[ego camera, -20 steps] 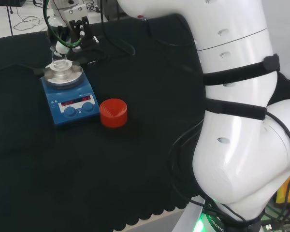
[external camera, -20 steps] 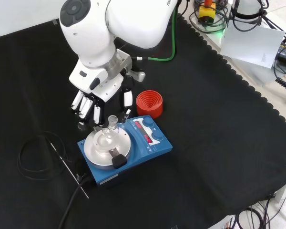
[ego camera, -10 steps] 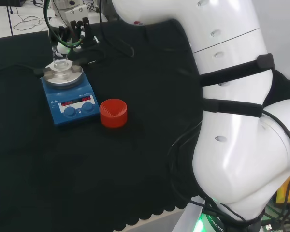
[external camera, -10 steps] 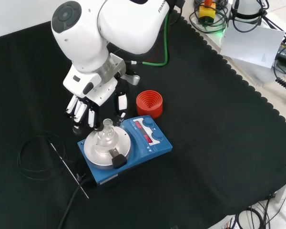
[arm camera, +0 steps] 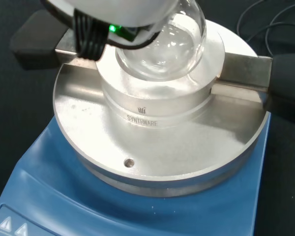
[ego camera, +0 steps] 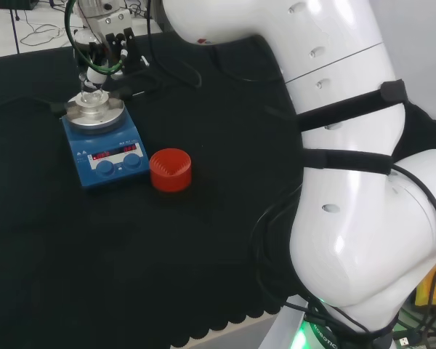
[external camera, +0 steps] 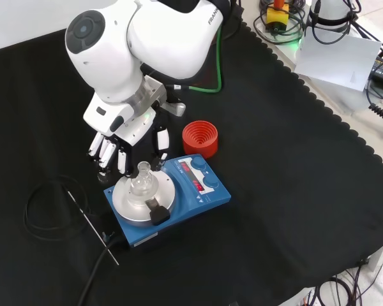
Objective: Place the round-bottom flask on the heater.
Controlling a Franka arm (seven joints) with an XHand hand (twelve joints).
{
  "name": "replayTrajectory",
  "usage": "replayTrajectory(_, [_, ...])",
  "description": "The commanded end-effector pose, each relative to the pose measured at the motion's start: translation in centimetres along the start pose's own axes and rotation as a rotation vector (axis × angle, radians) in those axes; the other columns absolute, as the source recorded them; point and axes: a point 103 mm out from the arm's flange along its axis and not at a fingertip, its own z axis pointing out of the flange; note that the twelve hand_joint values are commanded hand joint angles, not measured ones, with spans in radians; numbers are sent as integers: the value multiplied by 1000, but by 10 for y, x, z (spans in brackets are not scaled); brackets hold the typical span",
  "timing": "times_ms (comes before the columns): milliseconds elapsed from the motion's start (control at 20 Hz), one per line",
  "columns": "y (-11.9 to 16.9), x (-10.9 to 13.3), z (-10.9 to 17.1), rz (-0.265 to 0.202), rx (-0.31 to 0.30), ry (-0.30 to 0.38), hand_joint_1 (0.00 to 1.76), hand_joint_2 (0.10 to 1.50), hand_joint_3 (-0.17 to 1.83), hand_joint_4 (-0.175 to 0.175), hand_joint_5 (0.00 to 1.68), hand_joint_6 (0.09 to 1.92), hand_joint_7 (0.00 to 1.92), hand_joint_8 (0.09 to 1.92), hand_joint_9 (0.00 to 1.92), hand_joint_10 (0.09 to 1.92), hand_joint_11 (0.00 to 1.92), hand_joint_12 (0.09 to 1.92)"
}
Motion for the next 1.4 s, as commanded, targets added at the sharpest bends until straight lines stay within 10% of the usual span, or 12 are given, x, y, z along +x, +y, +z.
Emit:
replayTrajectory(50, [1, 0, 3, -3, -1, 9, 1108, 666, 833, 29, 1088, 1078, 302, 670, 611, 608, 361, 1343])
replayTrajectory(250, [0, -1, 6, -12, 5, 18, 1101, 693, 789, 37, 1074, 1077, 286, 672, 600, 613, 358, 1345])
replayTrajectory(350, [-1, -2, 5, -19, -3, 26, 1069, 778, 620, 113, 1051, 1035, 251, 682, 570, 634, 336, 1356])
replayTrajectory(450, [-2, -1, 4, -27, -9, 25, 975, 727, 606, -11, 938, 938, 218, 683, 530, 655, 308, 1363])
replayTrajectory(550, [-4, 0, 3, -33, -8, 24, 931, 666, 636, -62, 795, 889, 184, 680, 488, 671, 278, 1371])
replayTrajectory(1400, [-79, 3, -20, -3, -59, 12, 849, 604, 592, -49, 441, 616, 115, 674, 407, 702, 204, 1392])
